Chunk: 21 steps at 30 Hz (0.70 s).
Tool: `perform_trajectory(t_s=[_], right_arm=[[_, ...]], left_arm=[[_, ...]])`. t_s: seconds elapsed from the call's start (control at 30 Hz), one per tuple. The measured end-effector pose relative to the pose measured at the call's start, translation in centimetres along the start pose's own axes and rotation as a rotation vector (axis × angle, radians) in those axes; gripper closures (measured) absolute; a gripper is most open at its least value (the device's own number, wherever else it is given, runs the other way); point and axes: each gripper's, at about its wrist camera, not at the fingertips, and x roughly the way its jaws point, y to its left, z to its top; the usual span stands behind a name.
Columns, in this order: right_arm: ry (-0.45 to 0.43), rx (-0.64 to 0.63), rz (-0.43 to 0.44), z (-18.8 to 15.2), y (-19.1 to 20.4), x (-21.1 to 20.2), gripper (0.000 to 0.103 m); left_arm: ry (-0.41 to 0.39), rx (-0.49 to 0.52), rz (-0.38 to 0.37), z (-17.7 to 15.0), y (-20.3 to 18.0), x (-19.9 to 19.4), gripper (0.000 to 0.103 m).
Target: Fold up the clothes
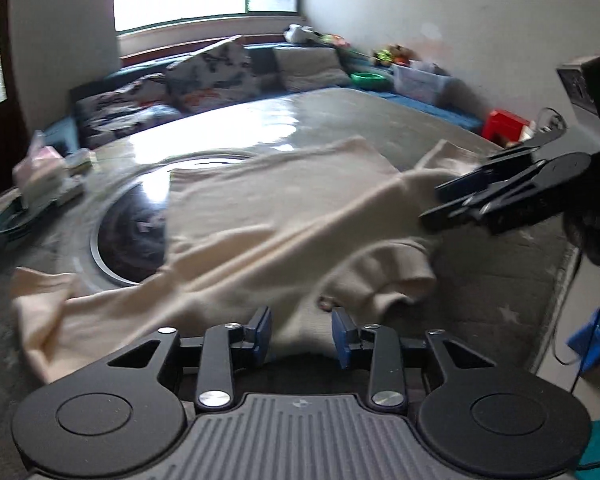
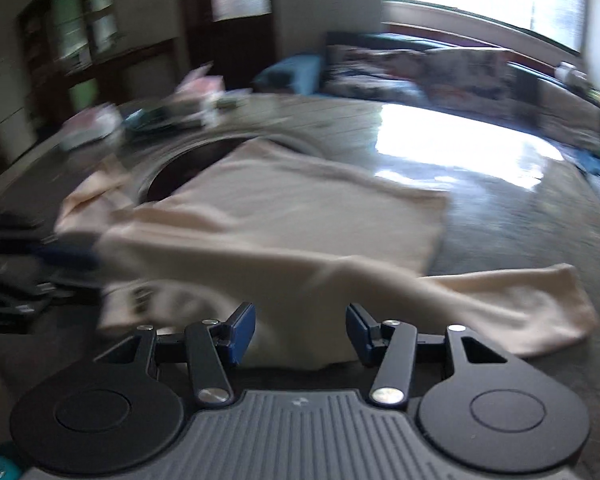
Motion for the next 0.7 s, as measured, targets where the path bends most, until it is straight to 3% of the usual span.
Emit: perform_trajectory(t_s=[0.13,0.3,0.33,0.47,0.7], right_arm=[[0.026,-0.058,0.054,0.0,2.1,0.5,0.052],[0.053,-0.102,0.042,-0.5,2.9,1.3,0.062],[0.059,-0.104,0.038,-0.7,3.0,1.5,0.070],[0.068,-0.109,0.044,-1.0,2.8,1.4,0.084],[0.104,-0.177,0.106,-1.7,3.1,-1.3,0.091]], left_arm=[[0.009,0.039,-0.022,-0.3,-0.7,0.4,0.058],[0.023,0.065,-0.049,-0.7,-0.7,1.1,0.060],[0.028,0.072,-0.050,-0.8,-0.8,1.3,0.064],[0.037,0.094,-0.060,-1.1,-0.9,1.5,0.096],[0.043,0.168,-0.145,-1.5,-1.5,-0.3,0.098]])
